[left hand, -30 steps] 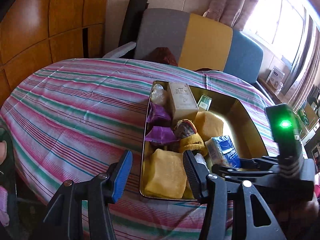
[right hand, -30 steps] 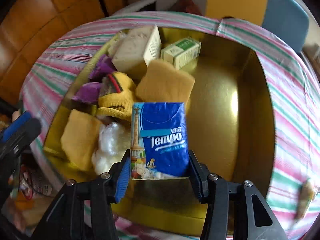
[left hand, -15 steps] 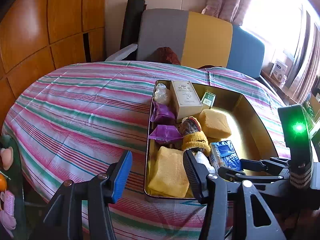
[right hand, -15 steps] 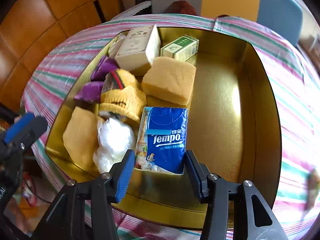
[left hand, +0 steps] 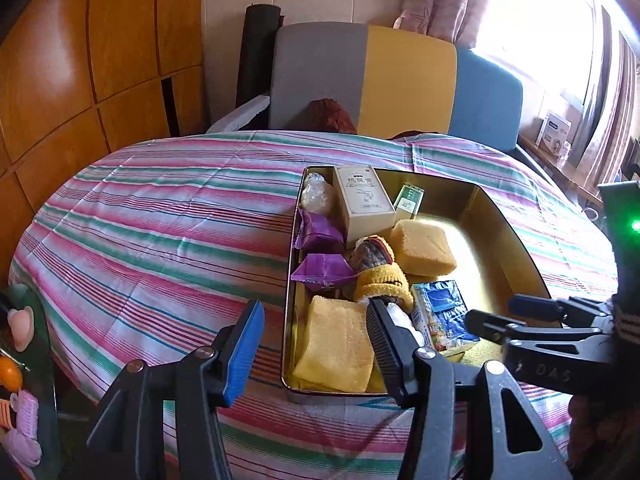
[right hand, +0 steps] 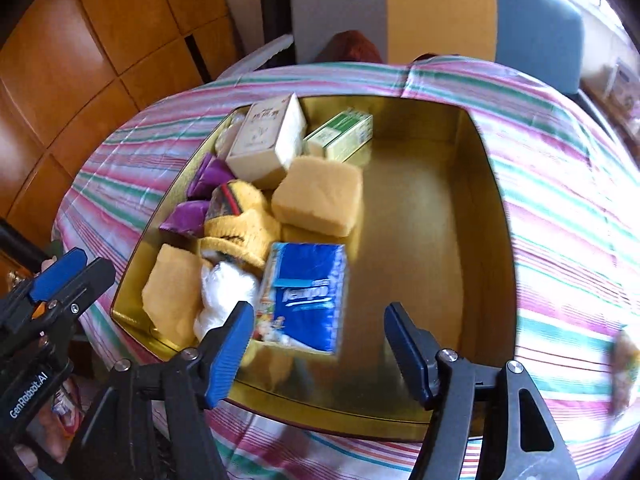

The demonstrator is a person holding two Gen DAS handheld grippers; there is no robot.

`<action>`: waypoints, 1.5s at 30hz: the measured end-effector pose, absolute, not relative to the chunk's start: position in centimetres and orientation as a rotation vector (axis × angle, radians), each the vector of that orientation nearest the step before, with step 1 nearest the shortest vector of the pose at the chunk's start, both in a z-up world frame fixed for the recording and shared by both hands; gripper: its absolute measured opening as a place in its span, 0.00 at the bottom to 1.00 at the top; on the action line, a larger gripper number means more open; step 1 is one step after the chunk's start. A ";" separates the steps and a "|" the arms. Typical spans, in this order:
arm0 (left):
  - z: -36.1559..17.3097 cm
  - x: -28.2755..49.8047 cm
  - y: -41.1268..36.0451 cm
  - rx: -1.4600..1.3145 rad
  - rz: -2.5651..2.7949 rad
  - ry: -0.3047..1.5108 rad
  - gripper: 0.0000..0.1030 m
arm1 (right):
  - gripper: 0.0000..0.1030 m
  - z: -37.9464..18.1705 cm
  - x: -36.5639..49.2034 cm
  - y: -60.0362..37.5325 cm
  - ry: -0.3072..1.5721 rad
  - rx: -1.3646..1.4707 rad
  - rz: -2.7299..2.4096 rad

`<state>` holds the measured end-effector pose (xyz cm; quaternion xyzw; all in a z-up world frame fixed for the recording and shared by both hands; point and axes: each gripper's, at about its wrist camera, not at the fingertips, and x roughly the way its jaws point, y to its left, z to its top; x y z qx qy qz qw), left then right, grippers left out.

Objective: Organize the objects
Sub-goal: 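Carry the tissue pack into the gold tray and open the right tool, then move the right tool to the white coiled cord on the table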

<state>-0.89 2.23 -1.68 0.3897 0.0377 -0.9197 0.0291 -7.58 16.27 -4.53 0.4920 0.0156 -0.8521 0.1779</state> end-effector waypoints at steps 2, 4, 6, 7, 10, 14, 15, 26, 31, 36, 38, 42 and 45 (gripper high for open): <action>-1.7 -0.9 2.4 1.207 -2.838 0.107 0.52 | 0.67 -4.0 -7.1 16.7 0.069 1.377 -2.437; -1.8 -0.9 2.7 1.215 -2.840 0.099 0.52 | 0.67 -3.7 -7.1 17.3 0.085 1.370 -2.454; -1.7 -0.8 2.9 1.219 -2.844 0.093 0.52 | 0.67 -3.7 -6.9 17.6 0.097 1.369 -2.468; -1.7 -0.8 3.0 1.221 -2.846 0.089 0.52 | 0.67 -3.8 -6.8 18.1 0.103 1.369 -2.474; -1.8 -0.9 3.3 1.228 -2.852 0.079 0.52 | 0.67 -3.8 -6.7 18.8 0.110 1.378 -2.488; -1.8 -0.9 3.6 1.239 -2.863 0.073 0.52 | 0.67 -3.8 -6.9 20.2 0.118 1.393 -2.510; -1.9 -0.9 3.7 1.244 -2.863 0.070 0.52 | 0.67 -3.7 -7.0 20.7 0.121 1.397 -2.519; -2.5 -1.3 3.9 1.277 -2.874 0.086 0.52 | 0.74 -2.3 -7.4 24.6 -0.093 1.398 -2.473; -2.8 -1.4 4.3 1.292 -2.882 0.078 0.52 | 0.74 -2.1 -7.9 29.1 -0.131 1.459 -2.590; -3.0 -1.7 4.4 1.311 -2.883 0.087 0.52 | 0.74 -2.0 -8.9 38.1 -0.278 1.600 -2.753; -3.0 -1.8 4.4 1.313 -2.886 0.094 0.52 | 0.74 -2.0 -9.1 42.5 -0.370 1.684 -2.828; -3.2 -2.0 4.4 1.322 -2.886 0.109 0.52 | 0.75 -3.4 -8.7 49.9 -0.583 1.932 -2.810; -3.4 -2.3 4.4 1.336 -2.885 0.115 0.52 | 0.75 -4.9 -8.1 52.4 -0.760 1.963 -2.732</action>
